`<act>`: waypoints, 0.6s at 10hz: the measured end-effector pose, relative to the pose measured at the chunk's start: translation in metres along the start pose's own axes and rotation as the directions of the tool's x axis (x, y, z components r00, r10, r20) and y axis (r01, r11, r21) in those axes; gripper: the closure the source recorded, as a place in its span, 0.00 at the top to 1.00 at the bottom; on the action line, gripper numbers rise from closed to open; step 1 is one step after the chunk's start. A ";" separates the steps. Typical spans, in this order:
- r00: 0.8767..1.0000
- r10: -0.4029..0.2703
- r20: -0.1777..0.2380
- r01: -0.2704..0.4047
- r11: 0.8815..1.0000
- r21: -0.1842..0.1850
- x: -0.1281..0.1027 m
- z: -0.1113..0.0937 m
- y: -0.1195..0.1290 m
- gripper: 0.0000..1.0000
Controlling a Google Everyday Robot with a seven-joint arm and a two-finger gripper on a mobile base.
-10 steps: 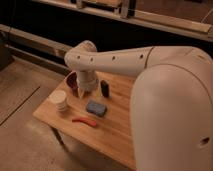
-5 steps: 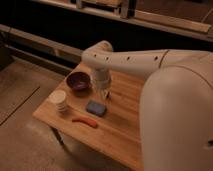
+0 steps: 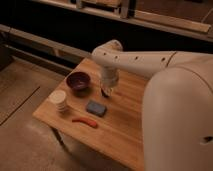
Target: Knock the eraser over
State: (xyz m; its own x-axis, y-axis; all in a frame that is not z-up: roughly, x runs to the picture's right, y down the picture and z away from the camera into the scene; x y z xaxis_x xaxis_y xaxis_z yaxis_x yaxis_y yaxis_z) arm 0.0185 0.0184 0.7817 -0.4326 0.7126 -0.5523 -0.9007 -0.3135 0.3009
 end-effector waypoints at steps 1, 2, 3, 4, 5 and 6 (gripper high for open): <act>0.999 -0.034 0.003 0.034 0.999 0.004 -0.004 0.004 0.010 0.00; 0.998 -0.063 0.004 0.063 0.998 0.007 -0.006 0.006 0.019 0.00; 0.993 -0.116 0.005 0.116 0.993 0.018 -0.008 0.013 0.035 0.00; 0.990 -0.144 0.002 0.144 0.989 0.023 -0.011 0.018 0.044 0.00; 0.988 -0.157 0.001 0.157 0.987 0.024 -0.013 0.022 0.048 0.00; 0.985 -0.174 0.000 0.174 0.984 0.034 -0.017 0.026 0.051 0.00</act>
State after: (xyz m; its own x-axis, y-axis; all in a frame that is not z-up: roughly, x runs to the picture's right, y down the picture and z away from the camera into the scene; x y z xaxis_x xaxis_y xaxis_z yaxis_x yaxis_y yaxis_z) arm -0.0195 0.0069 0.8269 -0.2693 0.7564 -0.5961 -0.9602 -0.1633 0.2265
